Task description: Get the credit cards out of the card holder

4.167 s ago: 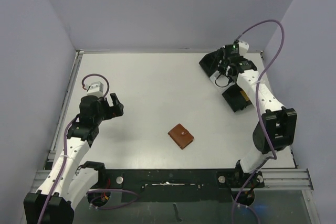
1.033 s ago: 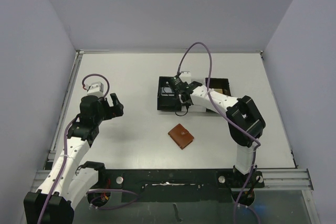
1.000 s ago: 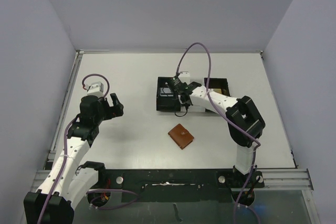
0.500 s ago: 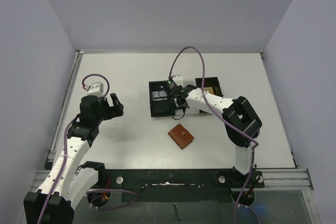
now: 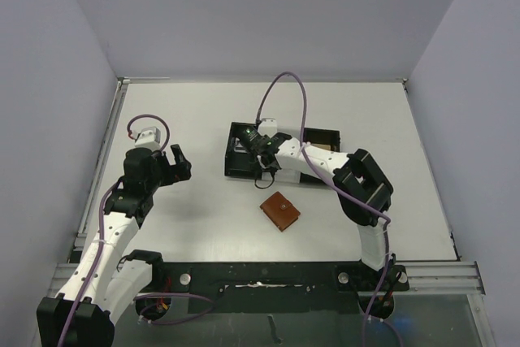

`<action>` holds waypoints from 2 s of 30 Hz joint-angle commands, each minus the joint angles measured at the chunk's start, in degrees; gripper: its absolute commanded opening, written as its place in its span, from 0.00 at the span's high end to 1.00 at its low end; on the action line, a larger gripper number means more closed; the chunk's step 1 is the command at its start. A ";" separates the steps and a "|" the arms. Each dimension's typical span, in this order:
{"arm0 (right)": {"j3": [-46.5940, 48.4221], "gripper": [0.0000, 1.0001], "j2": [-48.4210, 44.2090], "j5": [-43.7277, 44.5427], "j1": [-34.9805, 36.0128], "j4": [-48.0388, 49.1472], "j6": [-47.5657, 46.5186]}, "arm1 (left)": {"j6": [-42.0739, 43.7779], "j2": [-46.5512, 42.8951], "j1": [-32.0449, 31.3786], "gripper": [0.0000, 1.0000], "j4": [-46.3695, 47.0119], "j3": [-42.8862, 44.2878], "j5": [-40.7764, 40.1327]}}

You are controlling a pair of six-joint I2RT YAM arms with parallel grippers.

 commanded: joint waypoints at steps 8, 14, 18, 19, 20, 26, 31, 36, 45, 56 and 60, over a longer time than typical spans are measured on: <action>-3.51 0.69 -3.73 -1.03 1.62 4.30 -2.79 | 0.89 0.76 -0.27 0.08 3.11 1.76 1.41; -5.44 0.63 -6.42 -0.33 1.71 5.21 -3.22 | 0.85 1.20 -0.36 0.08 2.85 1.92 1.40; -4.03 0.52 -7.52 -1.99 1.69 5.68 -4.97 | 0.80 1.23 -0.36 0.08 2.85 1.85 1.54; -3.41 0.52 -7.70 -2.24 1.64 5.58 -5.40 | 0.80 1.25 -0.35 0.08 2.85 1.90 1.61; -2.91 0.51 -8.12 -2.36 1.71 5.23 -5.55 | 0.80 1.25 -0.32 0.08 2.85 1.85 1.56; -4.91 0.45 -13.69 -1.08 1.52 3.98 -5.73 | 0.85 1.12 -0.36 0.08 2.86 1.88 1.61; -9.79 0.40 -19.12 -1.52 0.09 5.35 -4.82 | 0.80 1.22 -0.36 0.08 2.96 1.88 2.01; -13.67 0.37 -19.35 -10.23 -3.00 10.18 -5.51 | 0.78 1.85 -0.36 0.08 2.96 2.06 2.64; -8.75 0.34 -10.57 -15.09 -3.73 11.72 -6.31 | 0.89 1.49 -0.36 0.08 2.87 1.95 2.11; -8.53 0.36 -12.11 -17.94 -2.94 13.65 -8.99 | 0.89 1.17 -0.44 0.08 2.96 1.85 2.01; -8.78 0.37 -15.08 -21.30 -3.08 13.07 -11.65 | 0.89 1.44 -0.44 0.08 2.93 2.01 2.48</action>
